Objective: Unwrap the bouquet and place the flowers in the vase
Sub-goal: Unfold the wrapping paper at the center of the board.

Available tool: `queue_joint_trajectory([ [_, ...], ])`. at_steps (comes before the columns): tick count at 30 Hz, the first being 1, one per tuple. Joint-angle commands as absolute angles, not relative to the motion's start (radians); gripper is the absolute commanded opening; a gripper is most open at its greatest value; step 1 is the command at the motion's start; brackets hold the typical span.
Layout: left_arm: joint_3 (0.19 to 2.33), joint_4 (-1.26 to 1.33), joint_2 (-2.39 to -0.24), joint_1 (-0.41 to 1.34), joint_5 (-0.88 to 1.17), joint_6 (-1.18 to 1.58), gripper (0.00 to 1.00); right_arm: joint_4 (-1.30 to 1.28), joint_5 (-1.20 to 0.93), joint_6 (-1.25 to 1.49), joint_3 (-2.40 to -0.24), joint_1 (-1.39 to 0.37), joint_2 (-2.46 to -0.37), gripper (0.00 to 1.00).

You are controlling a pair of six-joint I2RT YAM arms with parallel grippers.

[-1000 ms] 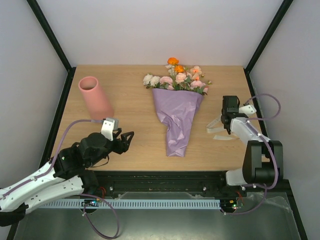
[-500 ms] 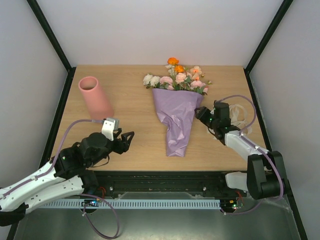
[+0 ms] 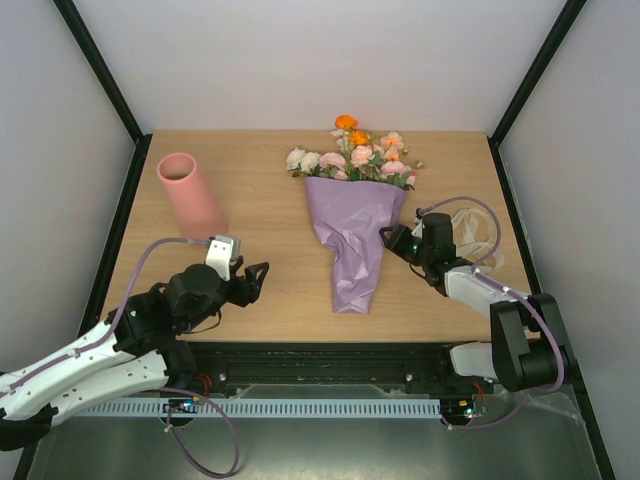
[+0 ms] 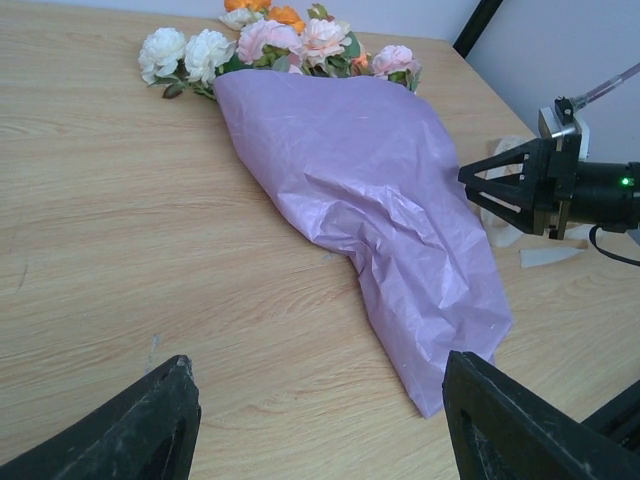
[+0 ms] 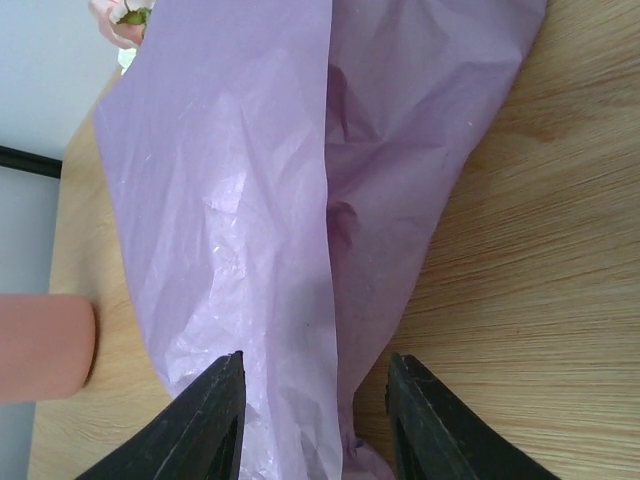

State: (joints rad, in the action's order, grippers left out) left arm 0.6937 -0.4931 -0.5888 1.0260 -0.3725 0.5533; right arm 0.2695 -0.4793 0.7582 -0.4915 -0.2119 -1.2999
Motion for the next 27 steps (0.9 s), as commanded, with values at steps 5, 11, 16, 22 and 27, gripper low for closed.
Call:
queue_joint_trajectory([
  [5, 0.689, -0.5, -0.596, 1.023, -0.4, 0.557, 1.0, 0.33, -0.522, 0.744, -0.469, -0.218, -1.333, 0.39],
  [11, 0.689, -0.502, -0.595, 1.023, -0.4, 0.557, 1.0, 0.34, -0.544, 0.75, -0.471, -0.227, -1.33, 0.28],
  [16, 0.689, -0.499, -0.593, 1.023, -0.396, 0.557, 1.0, 0.344, -0.555, 0.754, -0.473, -0.247, -1.297, 0.04],
  [22, 0.687, -0.495, -0.593, 1.023, -0.387, 0.558, 1.0, 0.363, -0.565, 0.774, -0.497, -0.317, -1.282, 0.01],
  [27, 0.689, -0.499, -0.586, 1.023, -0.391, 0.56, 1.0, 0.396, -0.542, 0.812, -0.567, -0.41, -1.303, 0.01],
])
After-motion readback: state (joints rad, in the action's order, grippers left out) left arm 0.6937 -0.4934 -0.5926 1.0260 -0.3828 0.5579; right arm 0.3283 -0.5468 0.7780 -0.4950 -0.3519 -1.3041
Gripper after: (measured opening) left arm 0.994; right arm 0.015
